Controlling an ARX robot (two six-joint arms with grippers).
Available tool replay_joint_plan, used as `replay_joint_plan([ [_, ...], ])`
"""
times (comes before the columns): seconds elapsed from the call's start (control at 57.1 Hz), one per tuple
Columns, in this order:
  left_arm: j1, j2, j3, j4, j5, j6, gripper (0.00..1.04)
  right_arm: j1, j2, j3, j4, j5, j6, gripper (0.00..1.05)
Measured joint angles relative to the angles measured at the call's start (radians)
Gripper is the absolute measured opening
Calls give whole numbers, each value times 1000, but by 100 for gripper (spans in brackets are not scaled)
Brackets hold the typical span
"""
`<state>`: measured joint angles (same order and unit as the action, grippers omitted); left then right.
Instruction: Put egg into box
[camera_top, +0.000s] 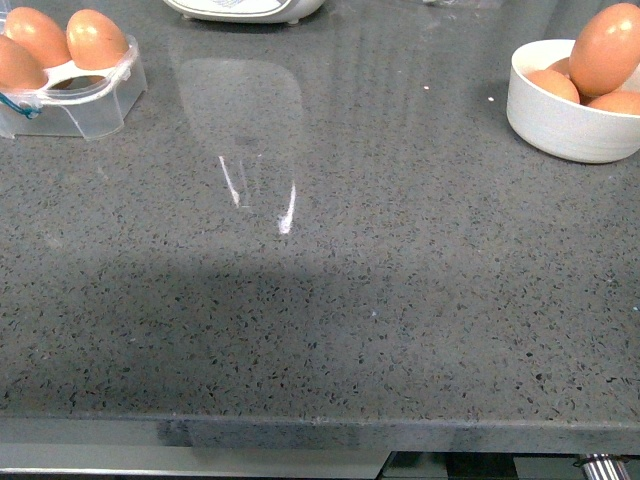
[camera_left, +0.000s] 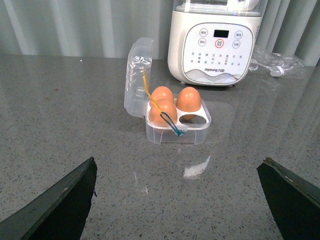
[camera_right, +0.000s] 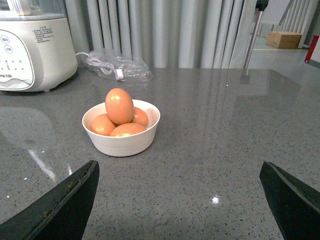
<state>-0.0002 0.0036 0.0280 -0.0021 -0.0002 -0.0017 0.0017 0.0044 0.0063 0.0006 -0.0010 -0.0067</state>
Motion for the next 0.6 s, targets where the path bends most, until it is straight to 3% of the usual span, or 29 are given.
replay_joint_plan([
  [0.595,0,0,0,0,0,0,98,0,0,0,0,0,0,97],
])
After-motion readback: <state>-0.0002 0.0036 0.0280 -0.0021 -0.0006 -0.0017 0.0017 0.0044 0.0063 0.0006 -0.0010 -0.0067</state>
